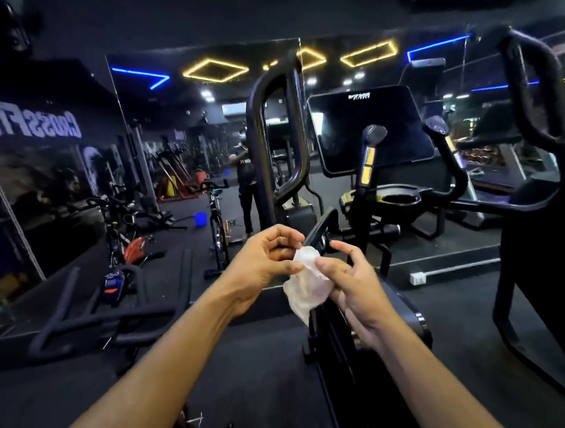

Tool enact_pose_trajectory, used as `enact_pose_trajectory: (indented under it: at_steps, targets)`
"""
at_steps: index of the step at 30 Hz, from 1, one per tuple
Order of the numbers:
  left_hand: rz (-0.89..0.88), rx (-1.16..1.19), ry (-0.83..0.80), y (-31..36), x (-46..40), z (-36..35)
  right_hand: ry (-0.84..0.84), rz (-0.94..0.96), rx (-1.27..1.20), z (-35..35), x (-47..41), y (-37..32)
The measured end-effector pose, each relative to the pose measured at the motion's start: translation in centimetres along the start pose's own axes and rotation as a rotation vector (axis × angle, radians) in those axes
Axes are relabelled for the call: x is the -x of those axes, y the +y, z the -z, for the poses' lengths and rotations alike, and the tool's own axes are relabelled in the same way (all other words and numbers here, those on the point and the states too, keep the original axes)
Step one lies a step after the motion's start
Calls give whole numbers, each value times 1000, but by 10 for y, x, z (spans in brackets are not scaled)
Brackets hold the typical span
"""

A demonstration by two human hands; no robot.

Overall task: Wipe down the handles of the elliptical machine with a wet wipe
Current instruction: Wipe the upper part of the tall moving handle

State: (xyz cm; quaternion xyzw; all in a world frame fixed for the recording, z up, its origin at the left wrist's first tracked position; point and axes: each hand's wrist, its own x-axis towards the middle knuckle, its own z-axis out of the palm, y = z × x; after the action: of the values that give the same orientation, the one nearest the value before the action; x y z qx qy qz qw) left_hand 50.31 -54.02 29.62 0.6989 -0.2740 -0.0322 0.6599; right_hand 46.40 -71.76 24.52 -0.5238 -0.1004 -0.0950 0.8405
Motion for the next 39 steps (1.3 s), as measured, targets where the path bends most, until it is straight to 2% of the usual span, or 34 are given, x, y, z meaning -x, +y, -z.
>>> enact_pose_trajectory:
  at_steps: [3, 7, 9, 12, 15, 19, 22, 26, 30, 32, 35, 37, 39]
  targets:
    - [-41, -70, 11, 15, -27, -2, -67, 31, 115, 1, -30, -16]
    - [-14, 20, 68, 31, -51, 3, -4, 150, 302, -2, -67, -31]
    - [-10, -93, 115, 34, -63, 3, 22, 207, 330, -8, -81, -40]
    - [-134, -324, 278, 35, -82, 5, 29, 304, 364, -23, -96, -55]
    - [-226, -361, 378, 42, -99, 14, 13, 429, 539, -35, -109, -63]
    - [-314, -342, 321, 52, -115, 28, 37, 542, 673, -49, -132, -77]
    - [-408, -357, 308, 54, -134, 43, -37, 452, 562, -61, -152, -86]
    - [-516, -441, 292, 59, -155, 59, 49, 405, 391, -73, -172, -85]
    - [-561, -628, 290, 60, -167, 67, 119, 593, 640, -76, -178, -97]
    - [-543, -533, 276, 63, -176, 73, 52, 608, 698, -77, -183, -105]
    - [-465, -208, 237, 73, -185, 73, -7, 580, 780, -82, -193, -116]
    - [-450, -138, 235, 80, -191, 69, 54, 520, 662, -82, -203, -120]
    - [-478, -186, 275, 87, -201, 63, 102, 430, 424, -83, -212, -122]
